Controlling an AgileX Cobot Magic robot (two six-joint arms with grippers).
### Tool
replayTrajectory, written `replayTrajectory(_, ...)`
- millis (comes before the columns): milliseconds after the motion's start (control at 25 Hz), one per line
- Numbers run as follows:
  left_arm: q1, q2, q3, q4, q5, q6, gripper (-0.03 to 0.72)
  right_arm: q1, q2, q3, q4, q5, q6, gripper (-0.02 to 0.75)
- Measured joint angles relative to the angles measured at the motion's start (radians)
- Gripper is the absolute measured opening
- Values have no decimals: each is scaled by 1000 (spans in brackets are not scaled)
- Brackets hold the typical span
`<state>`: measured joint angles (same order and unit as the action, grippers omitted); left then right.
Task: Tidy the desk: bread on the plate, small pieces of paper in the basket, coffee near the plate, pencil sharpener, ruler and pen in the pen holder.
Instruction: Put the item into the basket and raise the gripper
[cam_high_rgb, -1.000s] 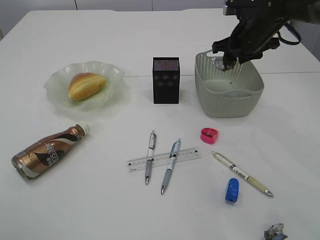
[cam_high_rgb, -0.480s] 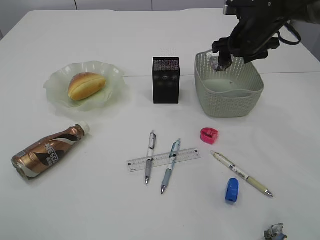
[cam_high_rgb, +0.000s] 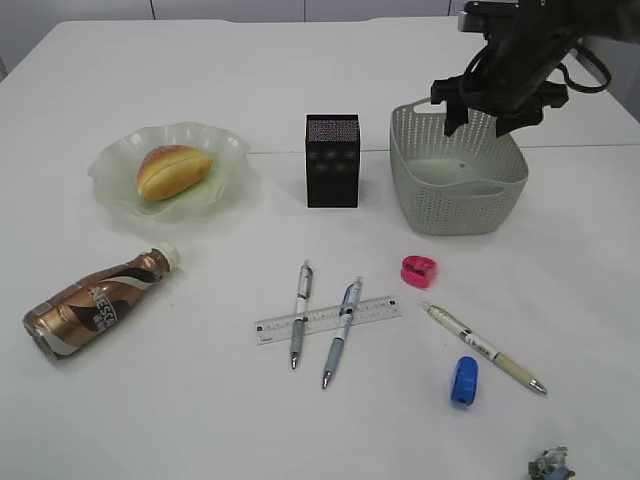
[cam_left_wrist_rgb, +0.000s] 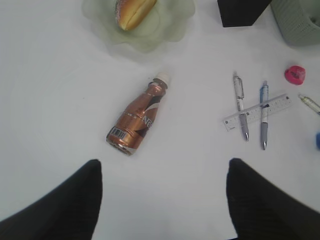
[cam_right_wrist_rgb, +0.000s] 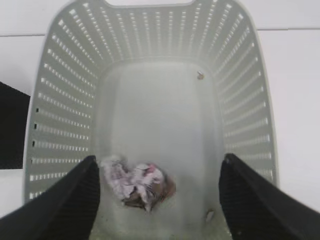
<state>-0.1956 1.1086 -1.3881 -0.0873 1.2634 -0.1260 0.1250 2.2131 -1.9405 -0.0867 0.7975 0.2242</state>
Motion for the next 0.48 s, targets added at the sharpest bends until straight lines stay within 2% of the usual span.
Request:
replayTrajectory(120, 0, 0, 0, 0, 0, 0, 559, -5, -4, -36, 11, 65, 2, 562)
replayTrajectory(360, 0, 0, 0, 9, 0, 0, 559, -8, -16, -85, 11, 78, 2, 561)
replayTrajectory(480, 0, 0, 0, 9, 0, 0, 559, -8, -16, -85, 11, 161, 3, 561)
